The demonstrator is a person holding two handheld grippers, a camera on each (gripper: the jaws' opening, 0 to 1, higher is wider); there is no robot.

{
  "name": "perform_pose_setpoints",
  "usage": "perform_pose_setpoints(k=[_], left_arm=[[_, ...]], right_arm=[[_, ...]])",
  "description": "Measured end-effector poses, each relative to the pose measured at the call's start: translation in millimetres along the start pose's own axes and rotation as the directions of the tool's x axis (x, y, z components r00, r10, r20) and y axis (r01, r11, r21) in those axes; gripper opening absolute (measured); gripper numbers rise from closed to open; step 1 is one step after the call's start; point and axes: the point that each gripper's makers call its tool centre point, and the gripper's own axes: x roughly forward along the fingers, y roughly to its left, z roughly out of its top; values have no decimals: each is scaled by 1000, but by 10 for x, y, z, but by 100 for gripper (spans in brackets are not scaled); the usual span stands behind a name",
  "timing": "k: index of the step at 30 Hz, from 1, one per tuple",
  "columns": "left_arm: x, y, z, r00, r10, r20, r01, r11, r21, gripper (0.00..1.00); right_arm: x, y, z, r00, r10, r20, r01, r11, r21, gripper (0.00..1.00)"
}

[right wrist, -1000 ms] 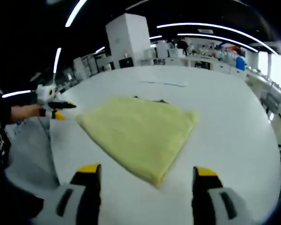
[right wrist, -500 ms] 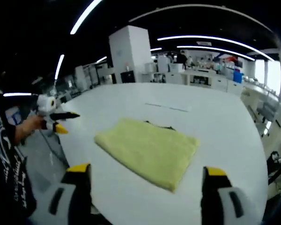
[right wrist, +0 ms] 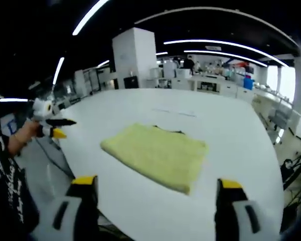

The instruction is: Fold the garment on the visible template until the final outline fits inside the template.

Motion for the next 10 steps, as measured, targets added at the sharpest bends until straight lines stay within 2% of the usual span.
perform_pose_setpoints(k=[3, 10], left_arm=[[-6, -17, -45, 1000, 5, -24, -4, 1000, 27, 96], [19, -52, -89, 999, -1, -32, 2, 1000, 15, 95]], right_arm=[[-3, -15, -8, 1000, -8, 2, 8, 1000, 0, 98], [-36, -71, -65, 999, -34, -7, 34, 999, 25, 97]])
